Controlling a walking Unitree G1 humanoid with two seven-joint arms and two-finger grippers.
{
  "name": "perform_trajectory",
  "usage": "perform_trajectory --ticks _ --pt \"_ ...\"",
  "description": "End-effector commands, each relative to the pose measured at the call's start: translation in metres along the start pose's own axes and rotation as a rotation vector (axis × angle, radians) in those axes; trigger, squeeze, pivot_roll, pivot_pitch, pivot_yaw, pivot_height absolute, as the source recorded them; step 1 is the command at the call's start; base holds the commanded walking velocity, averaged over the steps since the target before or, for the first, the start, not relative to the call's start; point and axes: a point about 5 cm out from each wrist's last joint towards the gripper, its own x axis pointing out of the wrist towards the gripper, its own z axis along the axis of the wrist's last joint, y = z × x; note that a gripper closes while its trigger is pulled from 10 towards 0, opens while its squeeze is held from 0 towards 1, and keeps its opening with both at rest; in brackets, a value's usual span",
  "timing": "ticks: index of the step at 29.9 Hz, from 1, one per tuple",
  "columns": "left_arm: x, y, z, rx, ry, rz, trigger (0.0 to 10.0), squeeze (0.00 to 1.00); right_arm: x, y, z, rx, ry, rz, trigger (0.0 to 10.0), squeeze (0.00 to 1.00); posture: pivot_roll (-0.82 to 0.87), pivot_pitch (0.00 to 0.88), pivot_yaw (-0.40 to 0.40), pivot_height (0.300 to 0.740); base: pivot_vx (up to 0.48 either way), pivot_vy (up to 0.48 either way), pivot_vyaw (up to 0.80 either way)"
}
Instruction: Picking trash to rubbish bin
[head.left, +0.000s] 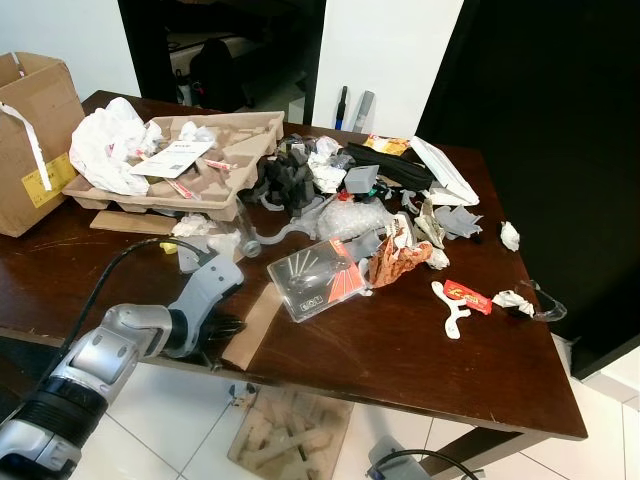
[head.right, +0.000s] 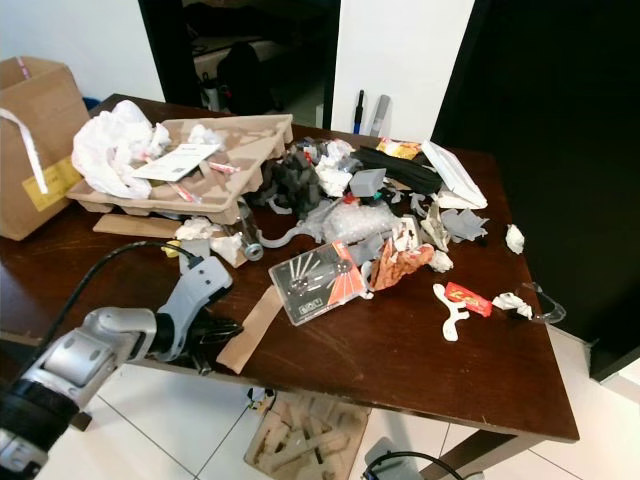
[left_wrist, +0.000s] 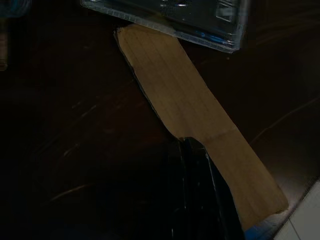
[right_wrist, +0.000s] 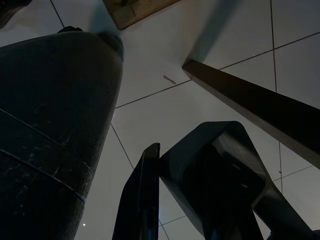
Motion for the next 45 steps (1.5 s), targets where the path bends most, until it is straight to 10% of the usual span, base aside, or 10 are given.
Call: perform_trajectory --ticks 1,8,10,13,17,23,31,32,45 --pt "0.003 0.004 -0.040 -0.099 0.162 0.090 0.0 0.00 -0.001 0.007 -0.012 0.021 0.038 0.019 10.0 0.00 0.23 0.098 -0.080 0.740 0.000 0.000 0.00" --pt "-0.029 0.056 -0.007 -0.068 -0.026 0.546 0.0 0.00 -0.001 0.006 -0.012 0.019 0.037 0.018 10.0 0.00 0.23 0.098 -0.081 0.740 0.000 0.000 0.00" --pt "-0.049 0.072 0.025 -0.006 -0.213 0.724 4.3 0.00 -0.001 0.006 -0.011 0.017 0.034 0.020 10.0 0.00 0.23 0.098 -0.081 0.740 0.000 0.000 0.00" --pt "-0.057 0.073 0.043 0.020 -0.330 0.757 4.3 0.00 -0.001 0.007 -0.010 0.015 0.032 0.021 10.0 0.00 0.23 0.098 -0.081 0.740 0.000 0.000 0.00" --pt "-0.056 0.065 0.059 0.042 -0.436 0.699 4.7 0.00 0.000 0.007 -0.009 0.015 0.029 0.022 10.0 0.00 0.24 0.099 -0.084 0.740 0.000 0.000 0.00" --pt "-0.040 0.006 0.100 0.098 -0.740 0.250 7.5 0.00 0.000 0.007 -0.007 0.016 0.025 0.023 10.0 0.00 0.24 0.099 -0.084 0.740 0.000 0.000 0.00" --pt "-0.033 -0.028 0.100 0.148 -0.736 -0.008 8.4 0.00 0.000 0.008 -0.006 0.015 0.023 0.024 10.0 0.00 0.24 0.099 -0.084 0.740 0.000 0.000 0.00" --pt "-0.033 -0.034 0.099 0.152 -0.739 -0.050 10.0 0.00 0.000 0.008 -0.006 0.014 0.023 0.024 10.0 0.00 0.24 0.099 -0.084 0.740 0.000 0.000 0.00" --pt "-0.061 -0.061 0.132 0.056 -1.084 -0.226 10.0 0.00 0.000 0.007 -0.005 0.012 0.017 0.018 10.0 0.00 0.25 0.097 -0.081 0.740 0.000 0.000 0.00"
